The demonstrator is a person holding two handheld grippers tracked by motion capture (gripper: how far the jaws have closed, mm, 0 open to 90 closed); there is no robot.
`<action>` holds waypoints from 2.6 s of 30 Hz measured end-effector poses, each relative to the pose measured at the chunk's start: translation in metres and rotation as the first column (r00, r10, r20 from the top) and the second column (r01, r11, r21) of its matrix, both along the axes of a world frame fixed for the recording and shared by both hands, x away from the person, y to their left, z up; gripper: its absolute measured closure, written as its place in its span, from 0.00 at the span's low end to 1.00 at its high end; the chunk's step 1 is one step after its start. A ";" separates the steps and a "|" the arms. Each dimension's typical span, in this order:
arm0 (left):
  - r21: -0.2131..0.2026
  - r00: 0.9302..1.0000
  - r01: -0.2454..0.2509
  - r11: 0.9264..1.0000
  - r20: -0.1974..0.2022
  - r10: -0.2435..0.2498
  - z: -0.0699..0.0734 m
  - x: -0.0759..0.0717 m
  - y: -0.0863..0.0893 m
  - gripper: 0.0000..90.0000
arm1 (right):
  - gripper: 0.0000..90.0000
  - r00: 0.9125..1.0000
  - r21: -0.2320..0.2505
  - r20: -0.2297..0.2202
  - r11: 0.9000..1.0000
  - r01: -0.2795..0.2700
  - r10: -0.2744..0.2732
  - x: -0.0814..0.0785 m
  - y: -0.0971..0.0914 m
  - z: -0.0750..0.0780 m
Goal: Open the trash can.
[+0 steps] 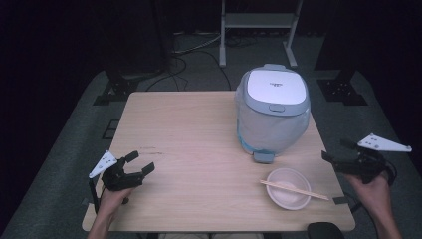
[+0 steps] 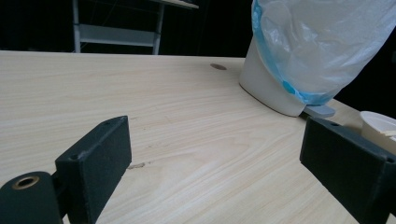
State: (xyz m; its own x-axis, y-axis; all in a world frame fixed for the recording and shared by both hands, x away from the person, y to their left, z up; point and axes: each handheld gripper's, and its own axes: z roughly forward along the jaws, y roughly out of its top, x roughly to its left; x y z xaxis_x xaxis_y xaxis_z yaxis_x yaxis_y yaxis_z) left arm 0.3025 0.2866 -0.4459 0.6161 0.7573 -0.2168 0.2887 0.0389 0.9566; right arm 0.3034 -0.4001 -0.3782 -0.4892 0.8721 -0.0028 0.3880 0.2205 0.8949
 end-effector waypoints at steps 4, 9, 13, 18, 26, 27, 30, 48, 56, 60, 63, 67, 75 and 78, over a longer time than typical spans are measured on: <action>0.013 1.000 0.012 1.000 0.006 -0.012 0.001 0.001 -0.003 0.09 | 0.14 1.000 -0.020 -0.011 1.000 0.015 -0.015 0.025 -0.003 0.009; 0.004 1.000 0.012 1.000 0.008 -0.012 0.002 0.001 -0.002 0.09 | 0.15 1.000 -0.040 0.004 0.999 0.028 -0.028 0.058 -0.006 0.017; 0.011 1.000 0.017 1.000 0.006 -0.017 0.001 0.001 -0.002 0.09 | 0.15 0.999 -0.042 0.016 0.998 0.044 -0.043 0.078 -0.007 0.020; 0.012 1.000 0.024 1.000 0.004 -0.024 0.000 0.001 -0.003 0.09 | 0.17 0.997 -0.039 -0.009 0.996 0.078 -0.079 0.117 -0.002 0.021; 0.020 0.999 0.033 0.999 -0.004 -0.033 -0.002 0.002 -0.002 0.09 | 0.17 0.990 -0.013 -0.063 0.992 0.122 -0.123 0.170 0.009 0.014; 0.019 0.999 0.032 0.999 -0.005 -0.032 -0.002 0.002 -0.002 0.09 | 0.17 0.989 -0.010 -0.072 0.992 0.126 -0.127 0.176 0.010 0.013; 0.017 0.999 0.034 0.999 -0.009 -0.034 -0.003 0.003 -0.003 0.09 | 0.17 0.988 -0.012 -0.084 0.991 0.133 -0.133 0.189 0.015 0.010; 0.017 0.999 0.048 0.999 -0.011 -0.048 -0.002 0.001 -0.003 0.09 | 0.51 0.997 0.011 -0.017 0.998 0.070 -0.069 0.200 0.045 0.006; 0.023 0.998 0.062 0.998 -0.012 -0.062 0.000 0.002 -0.007 0.09 | 0.50 1.000 0.001 -0.010 1.000 -0.005 0.005 0.194 0.061 0.009; 0.030 0.997 0.079 0.996 -0.004 -0.079 0.003 0.002 -0.013 0.09 | 0.48 0.999 0.003 -0.004 0.999 -0.045 0.045 0.189 0.070 0.013; 0.035 0.996 0.088 0.996 -0.002 -0.088 0.003 0.003 -0.016 0.09 | 0.49 0.999 0.001 -0.008 0.999 -0.049 0.049 0.188 0.075 0.013; 0.046 0.995 0.099 0.994 0.002 -0.099 0.005 0.003 -0.019 0.09 | 0.51 0.997 -0.019 -0.006 0.997 -0.077 0.077 0.185 0.086 0.016; 0.061 0.993 0.116 0.991 0.007 -0.117 0.006 0.003 -0.024 0.09 | 0.46 0.986 -0.019 -0.011 0.986 -0.164 0.164 0.179 0.115 0.018; 0.067 0.991 0.129 0.989 0.013 -0.130 0.008 0.002 -0.028 0.09 | 0.46 0.982 -0.018 -0.016 0.982 -0.188 0.188 0.176 0.126 0.019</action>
State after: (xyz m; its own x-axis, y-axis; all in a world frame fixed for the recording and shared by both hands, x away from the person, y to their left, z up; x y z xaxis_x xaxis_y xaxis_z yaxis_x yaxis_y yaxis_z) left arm 0.3040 0.2584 -0.4378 0.7129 0.6833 -0.1578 0.2706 -0.0604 0.9608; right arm 0.4792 -0.2746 -0.3596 -0.6444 0.7646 -0.0111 0.3504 0.3081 0.8845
